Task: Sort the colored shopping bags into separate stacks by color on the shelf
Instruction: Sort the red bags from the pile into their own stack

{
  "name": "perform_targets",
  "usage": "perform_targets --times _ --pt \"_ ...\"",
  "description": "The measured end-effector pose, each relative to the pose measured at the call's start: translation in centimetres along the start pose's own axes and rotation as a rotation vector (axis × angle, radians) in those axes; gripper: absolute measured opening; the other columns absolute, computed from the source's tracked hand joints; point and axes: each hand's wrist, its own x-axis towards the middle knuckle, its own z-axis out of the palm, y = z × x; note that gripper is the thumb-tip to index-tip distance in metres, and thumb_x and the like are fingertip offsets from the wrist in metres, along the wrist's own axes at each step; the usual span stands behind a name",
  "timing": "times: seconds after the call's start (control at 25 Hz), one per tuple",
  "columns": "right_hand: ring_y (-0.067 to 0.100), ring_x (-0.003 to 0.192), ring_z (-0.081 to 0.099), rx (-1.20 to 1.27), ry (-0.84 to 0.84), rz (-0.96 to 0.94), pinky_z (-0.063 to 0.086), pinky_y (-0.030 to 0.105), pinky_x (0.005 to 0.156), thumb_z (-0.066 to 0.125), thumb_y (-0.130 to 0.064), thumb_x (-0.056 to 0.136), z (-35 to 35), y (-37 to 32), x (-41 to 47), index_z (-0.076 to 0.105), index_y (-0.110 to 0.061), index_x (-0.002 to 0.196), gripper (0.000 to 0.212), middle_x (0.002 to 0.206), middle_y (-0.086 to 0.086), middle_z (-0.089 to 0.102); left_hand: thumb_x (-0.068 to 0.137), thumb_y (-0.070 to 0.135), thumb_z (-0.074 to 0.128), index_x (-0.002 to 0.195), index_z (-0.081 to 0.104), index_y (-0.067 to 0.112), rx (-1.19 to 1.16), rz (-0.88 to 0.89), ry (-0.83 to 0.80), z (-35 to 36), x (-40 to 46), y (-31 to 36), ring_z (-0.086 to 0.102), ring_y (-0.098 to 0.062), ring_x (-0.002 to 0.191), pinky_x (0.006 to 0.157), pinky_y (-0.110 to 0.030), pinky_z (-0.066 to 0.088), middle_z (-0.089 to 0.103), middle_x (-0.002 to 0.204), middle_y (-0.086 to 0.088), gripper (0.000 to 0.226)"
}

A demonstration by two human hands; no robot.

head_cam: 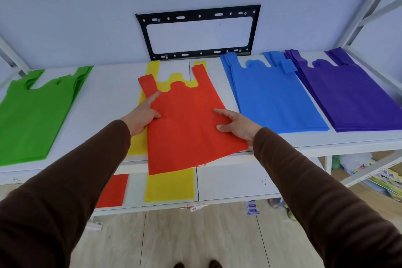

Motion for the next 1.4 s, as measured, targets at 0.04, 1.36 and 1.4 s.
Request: perform_targets --times 0.04,1.36,1.4 --pt "0.025 0.101 0.067 0.001 -0.01 0.011 0.059 0.04 0.082 0.059 -0.01 0.094 -0.2 0.0 0.1 0.045 -0.033 0.142 0.055 0.127 0.005 0.06 0.09 -0.013 0.042 0.147 0.033 0.044 -0.02 0.003 0.01 0.0 0.0 -0.1 0.06 -0.023 0.117 0.079 -0.032 0.056 0.045 0.147 -0.001 0.081" --pt "0.017 0.117 0.061 0.029 0.225 -0.201 0.053 0.037 0.096 0.06 0.007 0.086 29.1 10.3 -24.7 0.04 -0.036 0.146 0.076 0.142 -0.008 0.049 0.081 -0.004 0.06 0.15 0.014 0.052 0.16 0.457 -0.041 -11.0 -29.3 -12.9 0.03 -0.005 0.143 0.116 -0.039 0.034 0.022 0.161 0.013 0.1" --pt "0.018 0.116 0.062 0.04 0.21 -0.169 0.053 0.039 0.096 0.06 0.006 0.086 30.0 11.5 -25.2 0.04 -0.038 0.145 0.076 0.142 -0.007 0.05 0.082 -0.006 0.06 0.149 0.015 0.052 0.144 0.426 -0.035 -10.9 -30.3 -14.8 0.031 -0.006 0.143 0.114 -0.038 0.037 0.02 0.161 0.013 0.1"
